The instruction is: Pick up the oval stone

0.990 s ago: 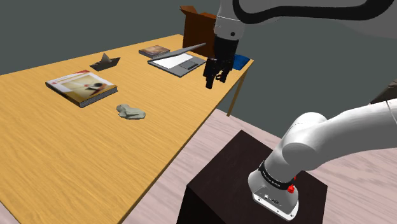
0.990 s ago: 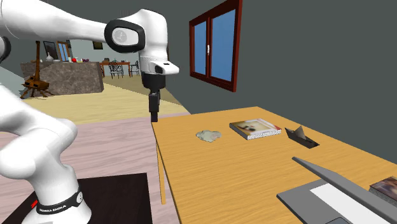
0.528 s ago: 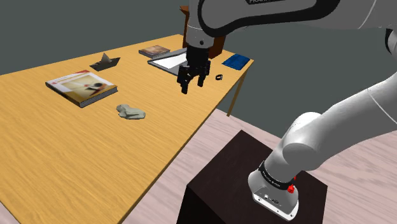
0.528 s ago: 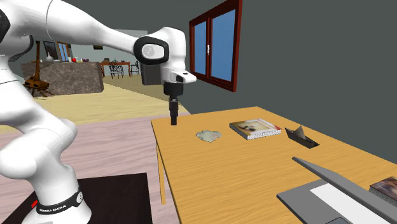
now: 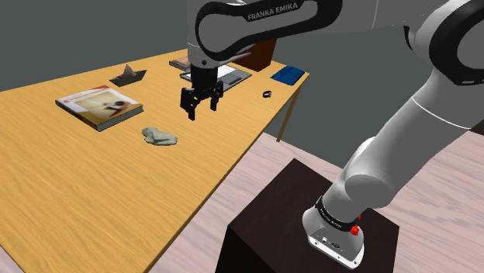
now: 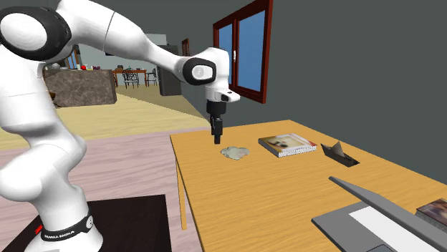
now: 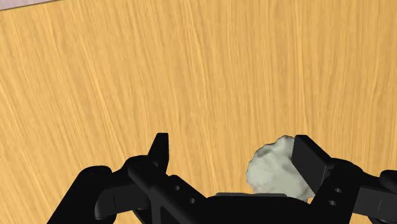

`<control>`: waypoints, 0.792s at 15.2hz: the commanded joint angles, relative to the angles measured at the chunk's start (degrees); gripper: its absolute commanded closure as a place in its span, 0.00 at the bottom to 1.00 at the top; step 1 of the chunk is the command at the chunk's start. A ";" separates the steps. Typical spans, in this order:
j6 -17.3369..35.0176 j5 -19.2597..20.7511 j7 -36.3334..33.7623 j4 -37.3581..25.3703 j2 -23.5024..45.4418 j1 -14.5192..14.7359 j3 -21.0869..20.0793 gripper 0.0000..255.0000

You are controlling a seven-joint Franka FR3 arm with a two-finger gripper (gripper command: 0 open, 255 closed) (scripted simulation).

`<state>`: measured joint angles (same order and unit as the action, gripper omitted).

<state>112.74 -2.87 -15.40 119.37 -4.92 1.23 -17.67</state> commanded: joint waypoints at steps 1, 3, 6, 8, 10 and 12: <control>1.01 1.74 -1.82 -3.37 4.42 0.37 -0.80 0.00; 1.65 3.71 -3.75 -7.18 9.03 1.03 -1.42 0.00; 1.96 6.83 -6.48 -13.56 16.06 2.45 -1.89 0.00; 1.72 8.88 -8.10 -18.30 20.82 3.71 -1.89 0.00; 1.13 10.83 -9.50 -23.50 25.66 5.16 -1.69 0.00; 0.15 12.62 -10.64 -29.22 30.62 6.79 -1.33 0.00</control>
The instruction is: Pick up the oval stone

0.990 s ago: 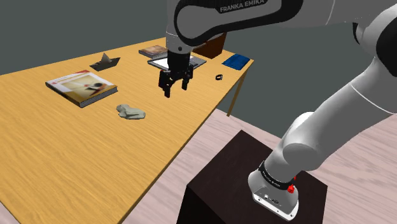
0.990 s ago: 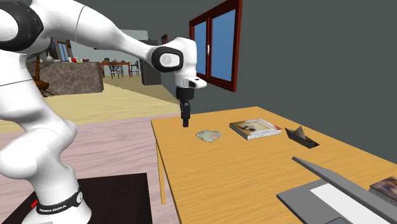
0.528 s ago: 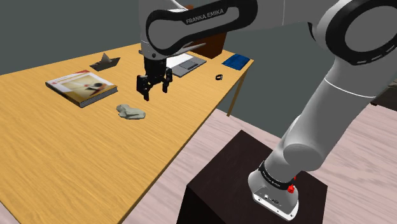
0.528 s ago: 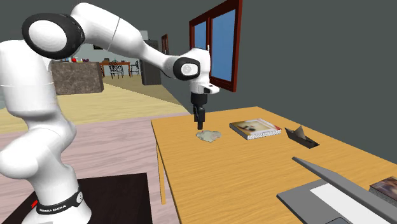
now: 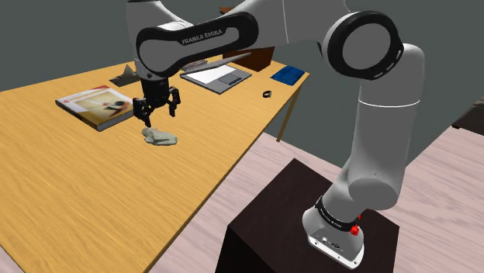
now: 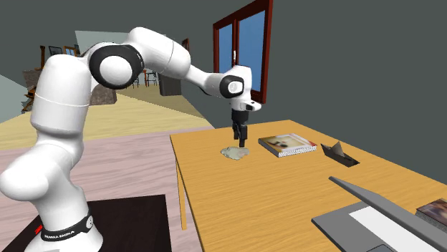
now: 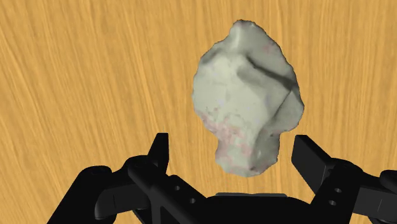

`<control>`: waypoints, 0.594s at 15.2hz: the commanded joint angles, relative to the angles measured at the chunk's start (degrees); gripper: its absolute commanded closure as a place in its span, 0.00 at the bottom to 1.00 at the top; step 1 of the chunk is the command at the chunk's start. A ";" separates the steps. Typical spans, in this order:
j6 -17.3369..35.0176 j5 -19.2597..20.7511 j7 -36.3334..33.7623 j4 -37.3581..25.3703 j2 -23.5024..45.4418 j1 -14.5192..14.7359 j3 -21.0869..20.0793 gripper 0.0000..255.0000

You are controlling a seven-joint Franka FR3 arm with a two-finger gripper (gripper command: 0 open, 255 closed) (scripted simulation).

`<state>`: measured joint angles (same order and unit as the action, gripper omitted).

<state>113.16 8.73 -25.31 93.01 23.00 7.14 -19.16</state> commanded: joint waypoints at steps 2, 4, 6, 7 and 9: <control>-1.65 2.63 -1.58 -9.25 7.85 2.67 0.65 0.00; -1.54 3.16 -1.84 -11.01 9.76 3.31 0.93 0.00; -0.28 3.35 -1.98 -10.20 10.24 3.32 1.05 0.00; 0.34 3.45 -2.06 -9.83 10.50 3.33 1.11 0.00; 1.57 3.65 -2.21 -9.13 11.04 3.35 1.23 0.00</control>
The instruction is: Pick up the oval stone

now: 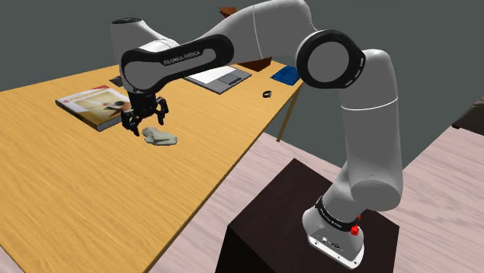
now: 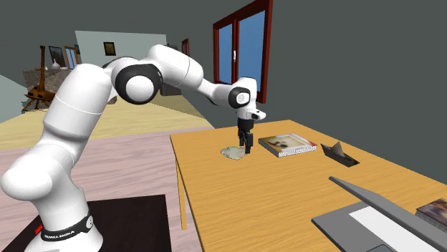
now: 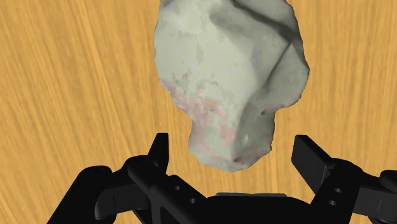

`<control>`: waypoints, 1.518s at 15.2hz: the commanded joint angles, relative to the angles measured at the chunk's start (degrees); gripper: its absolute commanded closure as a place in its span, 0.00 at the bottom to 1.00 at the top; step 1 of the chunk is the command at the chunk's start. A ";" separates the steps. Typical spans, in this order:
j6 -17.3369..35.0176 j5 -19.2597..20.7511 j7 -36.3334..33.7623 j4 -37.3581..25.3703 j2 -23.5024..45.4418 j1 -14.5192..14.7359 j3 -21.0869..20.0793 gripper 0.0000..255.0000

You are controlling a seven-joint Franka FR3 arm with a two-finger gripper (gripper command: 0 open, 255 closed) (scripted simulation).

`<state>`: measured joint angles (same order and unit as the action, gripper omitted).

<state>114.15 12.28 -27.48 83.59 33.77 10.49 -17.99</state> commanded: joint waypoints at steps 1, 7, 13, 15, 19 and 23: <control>1.18 0.21 -0.13 0.62 0.56 0.01 0.13 0.00; 1.48 0.29 -0.20 0.67 0.82 0.07 0.17 1.00; 1.53 0.27 -0.18 0.80 0.73 0.02 0.17 1.00; 0.33 0.05 -0.02 0.17 0.14 -0.01 0.03 1.00; -2.16 -0.34 0.29 -1.35 -0.89 -0.03 -0.20 1.00; -4.75 -0.70 0.58 -3.13 -1.74 0.00 -0.39 1.00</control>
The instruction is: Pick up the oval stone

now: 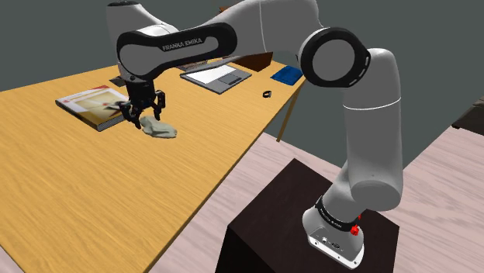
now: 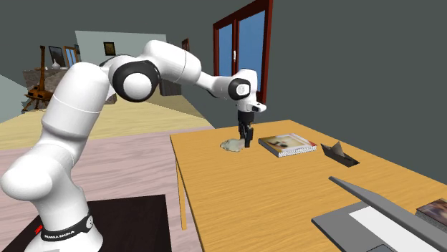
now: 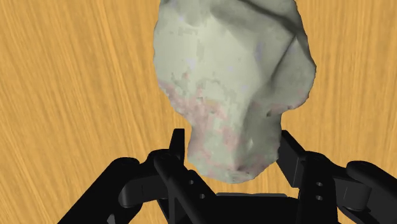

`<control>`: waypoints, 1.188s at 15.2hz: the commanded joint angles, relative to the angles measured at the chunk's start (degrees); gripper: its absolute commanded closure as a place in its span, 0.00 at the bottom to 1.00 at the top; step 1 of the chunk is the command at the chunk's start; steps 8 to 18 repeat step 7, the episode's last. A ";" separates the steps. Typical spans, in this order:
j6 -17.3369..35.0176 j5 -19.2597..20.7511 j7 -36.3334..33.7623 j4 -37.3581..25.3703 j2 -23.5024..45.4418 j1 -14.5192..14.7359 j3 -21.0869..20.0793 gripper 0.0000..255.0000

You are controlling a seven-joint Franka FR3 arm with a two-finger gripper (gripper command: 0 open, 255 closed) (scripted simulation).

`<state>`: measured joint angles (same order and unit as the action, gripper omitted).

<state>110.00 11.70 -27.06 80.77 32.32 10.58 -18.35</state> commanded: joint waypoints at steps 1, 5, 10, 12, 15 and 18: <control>-1.26 -0.19 0.23 -0.80 -0.47 -0.07 -0.08 1.00; -3.98 -0.46 0.50 -2.95 -1.09 0.03 -0.23 1.00; -4.08 -0.47 0.51 -3.04 -1.11 0.04 -0.24 1.00; -4.08 -0.47 0.51 -3.04 -1.11 0.04 -0.24 1.00; -4.08 -0.47 0.51 -3.04 -1.11 0.04 -0.24 1.00; -4.08 -0.47 0.51 -3.04 -1.11 0.04 -0.24 1.00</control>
